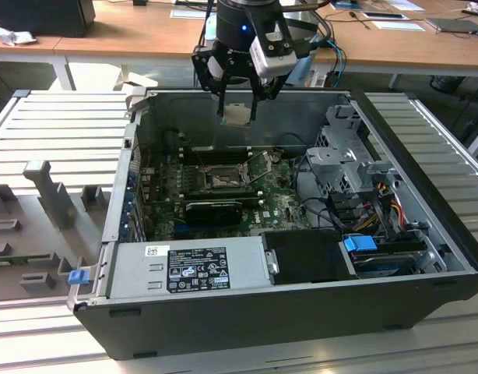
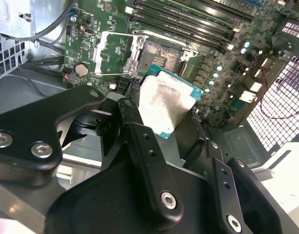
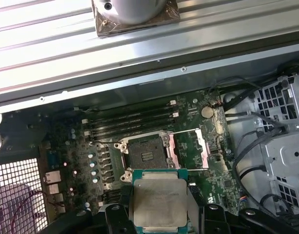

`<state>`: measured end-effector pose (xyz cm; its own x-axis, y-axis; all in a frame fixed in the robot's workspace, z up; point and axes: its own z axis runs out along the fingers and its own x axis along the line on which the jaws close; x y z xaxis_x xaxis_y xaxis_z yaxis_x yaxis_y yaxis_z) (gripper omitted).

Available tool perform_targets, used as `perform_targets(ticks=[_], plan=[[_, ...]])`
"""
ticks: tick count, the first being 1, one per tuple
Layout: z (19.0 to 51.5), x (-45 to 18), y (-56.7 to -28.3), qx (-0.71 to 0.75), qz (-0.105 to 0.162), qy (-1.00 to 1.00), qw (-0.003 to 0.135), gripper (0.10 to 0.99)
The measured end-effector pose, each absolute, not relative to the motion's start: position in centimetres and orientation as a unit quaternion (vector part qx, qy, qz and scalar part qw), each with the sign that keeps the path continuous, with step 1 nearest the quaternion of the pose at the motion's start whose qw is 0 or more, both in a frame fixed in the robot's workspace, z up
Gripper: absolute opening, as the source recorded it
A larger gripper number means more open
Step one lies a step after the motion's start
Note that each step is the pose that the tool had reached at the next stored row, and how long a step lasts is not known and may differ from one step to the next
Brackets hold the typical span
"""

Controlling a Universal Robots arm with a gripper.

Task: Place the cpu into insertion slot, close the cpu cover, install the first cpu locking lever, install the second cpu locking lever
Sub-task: 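Place the cpu into insertion slot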

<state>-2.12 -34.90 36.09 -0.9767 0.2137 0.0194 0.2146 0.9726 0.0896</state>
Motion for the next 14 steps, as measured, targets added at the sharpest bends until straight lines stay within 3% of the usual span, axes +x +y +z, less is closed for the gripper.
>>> perform_targets(ticks=[14], plan=[[36.08, -2.12, -34.90, -0.136, -0.046, -0.990, 0.003, 0.529]])
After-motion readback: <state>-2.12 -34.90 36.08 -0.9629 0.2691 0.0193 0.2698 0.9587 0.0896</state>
